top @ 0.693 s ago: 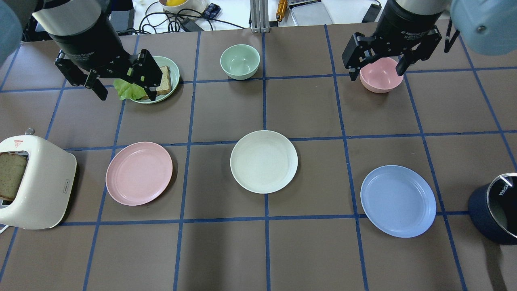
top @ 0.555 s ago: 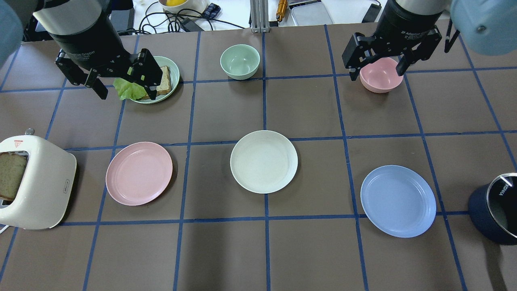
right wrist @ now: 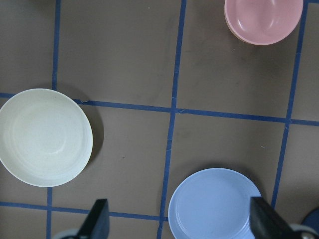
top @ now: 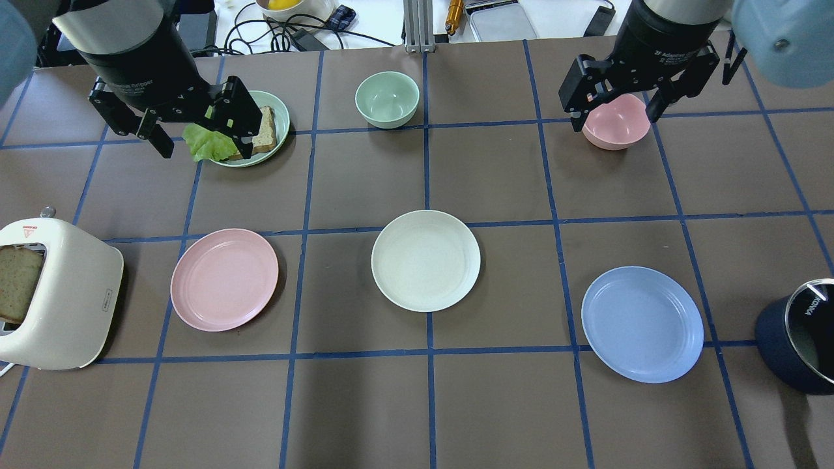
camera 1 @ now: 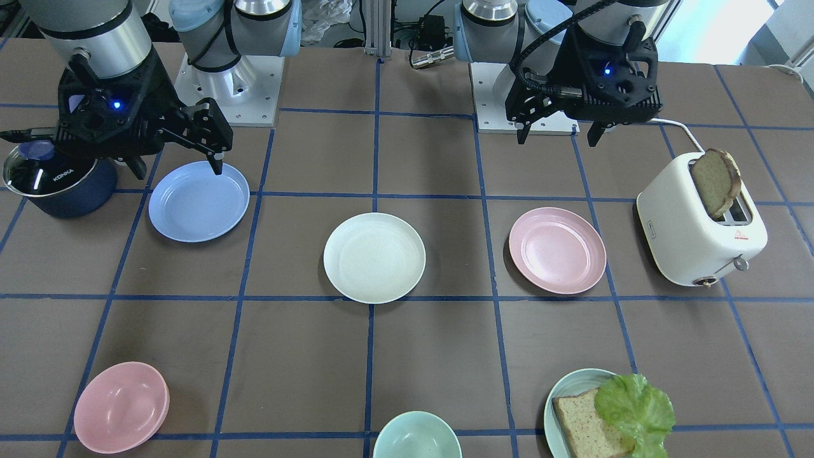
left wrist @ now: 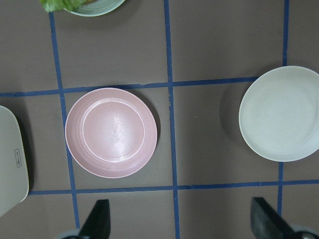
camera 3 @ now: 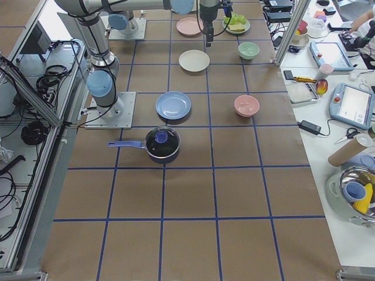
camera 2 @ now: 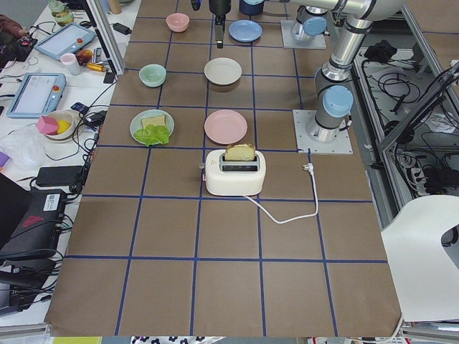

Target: Stack three plates with pink and blue

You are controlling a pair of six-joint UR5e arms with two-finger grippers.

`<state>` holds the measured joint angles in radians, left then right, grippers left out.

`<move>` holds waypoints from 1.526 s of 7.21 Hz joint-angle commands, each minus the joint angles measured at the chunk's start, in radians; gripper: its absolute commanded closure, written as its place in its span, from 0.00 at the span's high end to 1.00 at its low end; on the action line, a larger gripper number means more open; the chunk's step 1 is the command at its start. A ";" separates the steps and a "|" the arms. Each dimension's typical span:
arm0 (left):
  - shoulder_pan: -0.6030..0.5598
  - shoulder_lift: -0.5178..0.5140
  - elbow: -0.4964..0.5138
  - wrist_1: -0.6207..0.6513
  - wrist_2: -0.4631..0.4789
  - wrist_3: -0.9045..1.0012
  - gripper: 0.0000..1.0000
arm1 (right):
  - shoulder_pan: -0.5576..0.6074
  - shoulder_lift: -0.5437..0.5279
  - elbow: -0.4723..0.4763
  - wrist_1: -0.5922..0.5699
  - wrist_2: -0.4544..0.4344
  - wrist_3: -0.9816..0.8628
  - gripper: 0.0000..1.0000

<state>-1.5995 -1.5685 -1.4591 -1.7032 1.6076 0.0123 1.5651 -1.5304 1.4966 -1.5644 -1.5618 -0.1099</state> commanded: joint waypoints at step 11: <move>-0.002 -0.008 -0.012 0.002 -0.008 -0.035 1.00 | -0.014 -0.005 0.014 0.006 0.003 -0.019 1.00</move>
<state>-1.6012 -1.5733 -1.4682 -1.7014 1.5998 -0.0189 1.5503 -1.5350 1.5109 -1.5573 -1.5587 -0.1284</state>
